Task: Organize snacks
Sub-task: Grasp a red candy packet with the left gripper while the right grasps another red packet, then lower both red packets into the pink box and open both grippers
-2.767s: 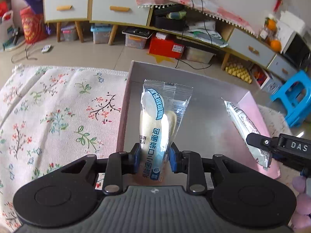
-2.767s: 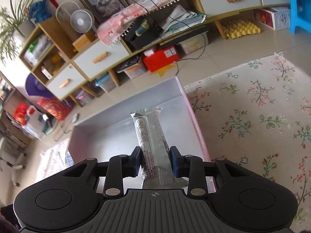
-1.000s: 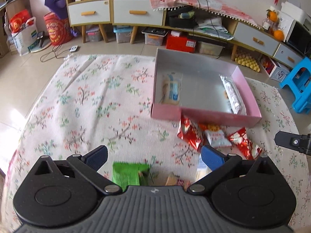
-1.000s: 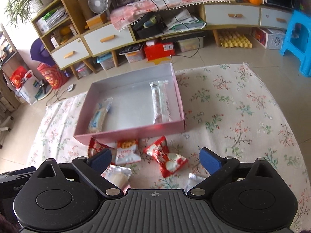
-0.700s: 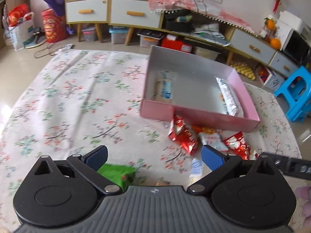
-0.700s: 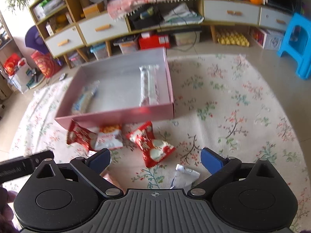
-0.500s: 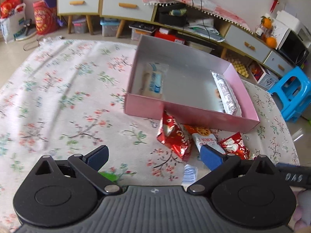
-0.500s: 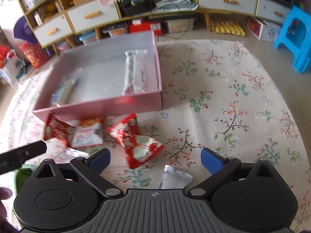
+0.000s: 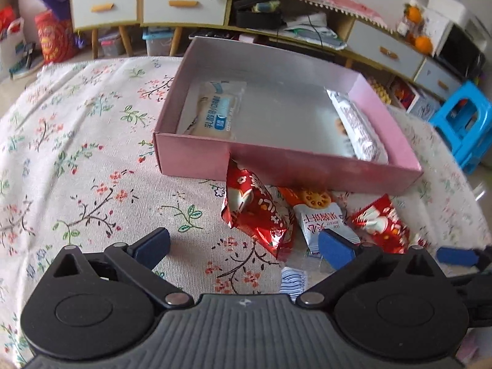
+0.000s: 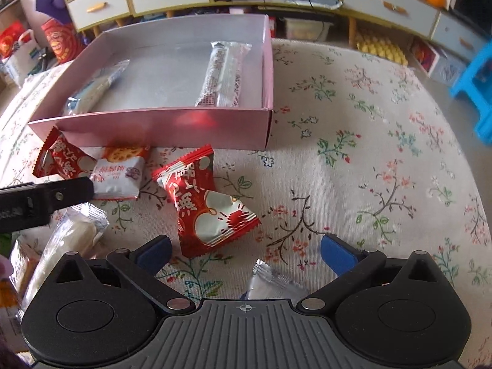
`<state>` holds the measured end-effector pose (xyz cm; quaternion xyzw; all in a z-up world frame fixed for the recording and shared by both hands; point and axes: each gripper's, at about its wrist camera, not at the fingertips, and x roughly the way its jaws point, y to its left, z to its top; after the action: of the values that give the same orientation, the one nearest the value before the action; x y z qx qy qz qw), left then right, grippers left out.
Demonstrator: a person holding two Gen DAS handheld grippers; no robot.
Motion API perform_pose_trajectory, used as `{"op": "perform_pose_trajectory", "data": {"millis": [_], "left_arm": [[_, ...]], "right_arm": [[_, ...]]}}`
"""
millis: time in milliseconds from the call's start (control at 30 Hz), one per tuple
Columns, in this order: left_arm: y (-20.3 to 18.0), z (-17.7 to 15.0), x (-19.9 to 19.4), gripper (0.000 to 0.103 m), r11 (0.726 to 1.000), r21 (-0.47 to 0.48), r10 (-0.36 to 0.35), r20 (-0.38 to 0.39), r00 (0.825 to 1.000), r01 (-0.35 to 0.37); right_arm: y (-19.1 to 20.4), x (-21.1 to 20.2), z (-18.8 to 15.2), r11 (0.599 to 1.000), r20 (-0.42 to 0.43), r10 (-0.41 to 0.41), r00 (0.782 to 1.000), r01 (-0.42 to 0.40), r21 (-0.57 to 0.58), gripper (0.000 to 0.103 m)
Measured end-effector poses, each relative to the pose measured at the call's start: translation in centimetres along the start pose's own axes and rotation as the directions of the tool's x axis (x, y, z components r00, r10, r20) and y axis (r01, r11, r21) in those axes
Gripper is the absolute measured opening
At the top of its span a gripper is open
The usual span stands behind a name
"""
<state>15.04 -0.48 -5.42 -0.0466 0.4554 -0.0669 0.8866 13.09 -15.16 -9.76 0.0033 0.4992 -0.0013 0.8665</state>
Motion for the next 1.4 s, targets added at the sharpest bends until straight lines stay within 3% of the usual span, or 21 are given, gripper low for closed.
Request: {"op": "perform_pose_trajectory", "data": {"millis": [300, 400, 533, 633, 700, 800, 833, 1000, 1400], "left_arm": [[0.7, 0.4, -0.3, 0.099, 0.997, -0.079, -0.008, 0.012, 1.0, 0.008], [1.0, 0.4, -0.7, 0.078, 0.995, -0.097, -0.017, 0.037, 0.999, 0.021], [1.5, 0.6, -0.8, 0.058, 0.989, -0.14, -0.038, 0.058, 0.998, 0.046], [1.6, 0.7, -0.9, 0.044, 0.987, -0.15, -0.055, 0.059, 0.997, 0.064], [1.5, 0.8, -0.9, 0.037, 0.984, -0.16, -0.07, 0.06, 0.996, 0.079], [1.3, 0.9, -0.9, 0.035, 0.984, -0.159, -0.065, 0.058, 0.996, 0.074], [1.4, 1.0, -1.0, 0.034, 0.984, -0.164, -0.066, 0.054, 0.996, 0.074], [2.0, 1.4, -1.4, 0.031, 0.977, -0.198, -0.078, 0.016, 0.997, 0.079], [3.7, 2.1, -4.3, 0.03, 0.962, -0.234, -0.143, 0.018, 0.99, 0.143]], "right_arm": [[0.0, 0.0, 0.3, 1.0, 0.009, -0.004, 1.0, 0.004, -0.016, 0.103], [0.2, -0.3, 0.5, 0.999, 0.054, 0.003, 0.999, -0.001, -0.04, 0.103], [0.4, -0.7, 0.9, 0.997, 0.08, 0.07, 0.994, -0.066, -0.046, 0.101], [0.8, -0.7, 1.1, 0.995, 0.084, 0.086, 0.993, -0.081, -0.059, 0.089], [1.1, -0.6, 1.4, 0.994, 0.077, 0.097, 0.992, -0.092, -0.058, 0.071], [1.3, -0.5, 1.7, 0.995, 0.075, 0.085, 0.994, -0.082, -0.051, 0.048], [1.4, -0.6, 1.7, 0.995, 0.073, 0.087, 0.994, -0.083, -0.05, 0.047], [1.1, -1.0, 2.3, 0.996, 0.047, 0.087, 0.995, -0.087, -0.001, 0.045], [-1.5, -4.2, 3.1, 0.938, 0.031, 0.248, 0.968, -0.247, 0.244, 0.045]]}}
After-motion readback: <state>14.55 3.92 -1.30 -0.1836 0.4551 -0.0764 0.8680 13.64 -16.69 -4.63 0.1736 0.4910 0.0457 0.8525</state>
